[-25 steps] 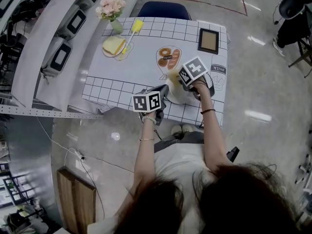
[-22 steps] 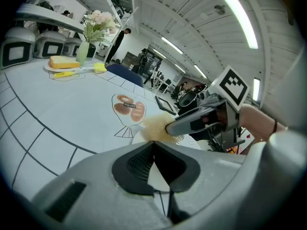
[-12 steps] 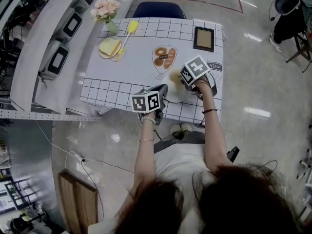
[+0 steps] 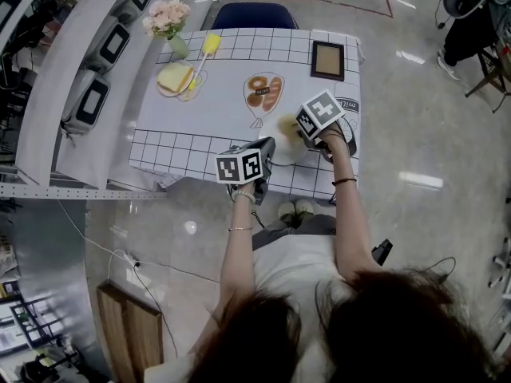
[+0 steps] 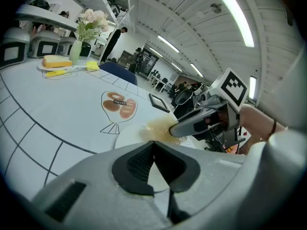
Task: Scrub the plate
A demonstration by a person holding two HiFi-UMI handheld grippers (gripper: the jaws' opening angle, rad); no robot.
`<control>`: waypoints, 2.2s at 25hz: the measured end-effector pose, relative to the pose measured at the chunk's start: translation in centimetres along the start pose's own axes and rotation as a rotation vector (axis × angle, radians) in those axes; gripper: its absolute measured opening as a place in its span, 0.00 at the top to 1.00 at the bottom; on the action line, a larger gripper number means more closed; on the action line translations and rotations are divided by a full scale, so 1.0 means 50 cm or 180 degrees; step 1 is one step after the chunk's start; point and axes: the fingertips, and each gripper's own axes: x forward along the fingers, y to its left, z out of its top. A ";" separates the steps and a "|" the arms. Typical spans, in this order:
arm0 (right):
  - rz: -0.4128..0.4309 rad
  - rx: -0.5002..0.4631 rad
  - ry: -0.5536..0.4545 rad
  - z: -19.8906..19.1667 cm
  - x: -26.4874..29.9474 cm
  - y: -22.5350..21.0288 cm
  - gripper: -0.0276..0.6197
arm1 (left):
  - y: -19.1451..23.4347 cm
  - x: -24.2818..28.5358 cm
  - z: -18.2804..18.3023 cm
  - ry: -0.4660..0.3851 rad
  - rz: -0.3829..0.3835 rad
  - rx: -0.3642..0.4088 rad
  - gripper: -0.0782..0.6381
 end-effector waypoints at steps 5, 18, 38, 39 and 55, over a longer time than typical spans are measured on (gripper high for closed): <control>0.0009 -0.0008 0.0007 -0.009 -0.005 0.000 0.83 | -0.006 0.002 -0.005 0.0006 -0.0002 0.0009 0.88; 0.0050 -0.0023 0.0054 -0.043 -0.022 0.004 0.83 | -0.026 0.002 -0.022 0.0016 -0.0021 0.0031 0.88; 0.0114 -0.0073 0.0122 -0.085 -0.033 0.024 0.83 | -0.045 -0.009 -0.059 0.0046 0.0017 0.0010 0.88; 0.0113 -0.0081 0.0126 -0.086 -0.033 0.026 0.83 | -0.045 -0.010 -0.060 0.0044 0.0019 0.0006 0.88; 0.0177 -0.0195 0.0223 -0.096 -0.023 0.059 0.83 | -0.033 -0.026 -0.079 0.0032 0.0120 -0.0087 0.88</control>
